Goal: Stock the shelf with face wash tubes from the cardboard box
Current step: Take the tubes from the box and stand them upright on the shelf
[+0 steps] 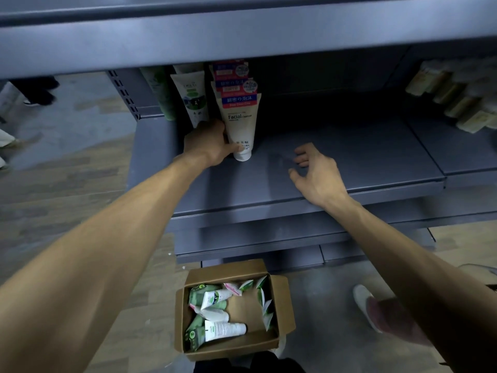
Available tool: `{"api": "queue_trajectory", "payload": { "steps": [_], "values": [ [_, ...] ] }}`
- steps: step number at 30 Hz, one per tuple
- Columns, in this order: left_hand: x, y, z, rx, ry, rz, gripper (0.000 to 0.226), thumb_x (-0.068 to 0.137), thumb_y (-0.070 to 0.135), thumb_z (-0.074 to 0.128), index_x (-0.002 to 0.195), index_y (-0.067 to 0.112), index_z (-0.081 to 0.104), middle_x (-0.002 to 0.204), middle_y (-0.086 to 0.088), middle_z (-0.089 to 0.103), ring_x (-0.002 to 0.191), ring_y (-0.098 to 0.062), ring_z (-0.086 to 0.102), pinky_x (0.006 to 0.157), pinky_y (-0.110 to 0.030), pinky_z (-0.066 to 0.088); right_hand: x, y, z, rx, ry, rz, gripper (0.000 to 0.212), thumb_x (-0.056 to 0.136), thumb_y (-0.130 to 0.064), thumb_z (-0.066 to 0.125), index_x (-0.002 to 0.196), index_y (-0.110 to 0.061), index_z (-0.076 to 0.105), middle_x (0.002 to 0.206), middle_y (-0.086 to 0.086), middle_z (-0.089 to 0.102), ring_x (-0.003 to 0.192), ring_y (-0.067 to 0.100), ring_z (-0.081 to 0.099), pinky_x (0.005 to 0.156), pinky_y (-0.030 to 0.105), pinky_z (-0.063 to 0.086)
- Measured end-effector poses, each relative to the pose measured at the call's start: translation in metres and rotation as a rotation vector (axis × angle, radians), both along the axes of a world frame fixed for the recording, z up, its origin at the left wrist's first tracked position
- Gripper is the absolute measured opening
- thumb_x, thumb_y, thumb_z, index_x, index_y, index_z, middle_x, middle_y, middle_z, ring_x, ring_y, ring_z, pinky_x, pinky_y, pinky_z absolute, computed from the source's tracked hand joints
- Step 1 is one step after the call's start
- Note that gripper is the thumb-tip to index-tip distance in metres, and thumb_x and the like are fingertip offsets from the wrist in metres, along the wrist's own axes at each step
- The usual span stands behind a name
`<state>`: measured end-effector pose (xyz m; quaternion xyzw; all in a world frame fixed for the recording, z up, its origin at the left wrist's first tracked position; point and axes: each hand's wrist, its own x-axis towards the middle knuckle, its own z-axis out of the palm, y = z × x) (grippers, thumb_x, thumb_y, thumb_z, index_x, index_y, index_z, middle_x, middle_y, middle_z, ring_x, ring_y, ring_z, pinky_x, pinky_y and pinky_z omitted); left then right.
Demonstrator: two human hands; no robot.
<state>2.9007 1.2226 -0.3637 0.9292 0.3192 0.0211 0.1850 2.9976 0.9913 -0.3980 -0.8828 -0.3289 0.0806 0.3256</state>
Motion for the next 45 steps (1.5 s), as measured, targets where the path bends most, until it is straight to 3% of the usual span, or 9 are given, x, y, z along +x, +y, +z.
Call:
{"api": "queue_trajectory", "payload": {
  "steps": [7,14,20,26,31,37,41,45],
  "values": [
    [-0.001,0.007,-0.004,0.008,-0.009,-0.022,0.056,0.072,0.059,0.072,0.109,0.018,0.06,0.102,-0.003,0.069,0.093,-0.027,0.065,0.081,-0.041,0.055,0.009,-0.009,0.002,-0.066,-0.014,-0.053,0.047,0.088,-0.027,0.067,0.13,-0.015,0.048,0.114,0.0,0.065,0.101,0.018,0.064,0.077,0.024,0.047],
    [0.001,0.008,-0.005,0.036,0.014,0.006,0.059,0.072,0.062,0.07,0.11,0.019,0.058,0.105,-0.003,0.068,0.095,-0.027,0.064,0.081,-0.042,0.055,0.006,0.004,0.012,-0.297,-0.142,0.056,0.06,0.083,-0.04,0.072,0.13,-0.014,0.046,0.116,0.005,0.064,0.1,0.028,0.064,0.072,0.029,0.047],
    [0.004,0.002,-0.008,0.061,0.002,0.07,0.059,0.073,0.063,0.069,0.111,0.019,0.059,0.11,-0.006,0.067,0.101,-0.029,0.063,0.083,-0.042,0.054,0.002,0.004,0.014,-0.303,-0.136,0.054,0.059,0.084,-0.039,0.073,0.129,-0.012,0.047,0.117,0.007,0.063,0.1,0.027,0.064,0.071,0.028,0.046],
    [0.009,0.006,-0.001,-0.03,-0.006,0.091,0.066,0.068,0.064,0.072,0.116,0.021,0.057,0.112,-0.005,0.067,0.102,-0.029,0.064,0.085,-0.043,0.054,0.0,0.002,0.017,-0.291,-0.101,0.033,0.06,0.083,-0.039,0.074,0.13,-0.012,0.048,0.12,0.007,0.062,0.104,0.027,0.063,0.078,0.032,0.05],
    [0.007,0.004,0.001,-0.078,-0.025,0.091,0.063,0.069,0.06,0.074,0.116,0.022,0.058,0.111,-0.002,0.068,0.101,-0.026,0.065,0.085,-0.043,0.055,-0.007,0.002,0.017,-0.297,-0.118,0.029,0.054,0.087,-0.036,0.07,0.13,-0.012,0.048,0.121,0.01,0.059,0.104,0.029,0.061,0.073,0.03,0.045],
    [-0.002,-0.001,-0.001,-0.157,-0.053,0.057,0.039,0.069,0.049,0.079,0.094,0.02,0.072,0.096,0.002,0.074,0.091,-0.019,0.068,0.082,-0.037,0.056,-0.009,0.016,0.023,-0.349,-0.135,0.019,0.053,0.087,-0.036,0.069,0.13,-0.013,0.047,0.116,0.009,0.06,0.1,0.029,0.061,0.069,0.031,0.043],
    [-0.012,-0.001,-0.009,-0.089,-0.111,0.126,0.027,0.079,0.037,0.073,0.088,0.012,0.071,0.098,-0.005,0.073,0.093,-0.025,0.067,0.08,-0.033,0.055,-0.005,0.043,0.028,-0.226,-0.025,0.068,0.056,0.086,-0.037,0.069,0.133,-0.017,0.047,0.127,0.005,0.059,0.108,0.028,0.061,0.08,0.035,0.052],
    [-0.015,0.006,-0.011,0.044,-0.147,0.2,0.038,0.085,0.045,0.066,0.069,0.011,0.058,0.078,-0.005,0.063,0.076,-0.026,0.061,0.061,-0.029,0.042,0.002,0.075,0.035,-0.052,0.064,0.103,0.061,0.084,-0.03,0.071,0.137,-0.016,0.044,0.129,0.005,0.059,0.114,0.023,0.059,0.089,0.03,0.051]
  ]
}}
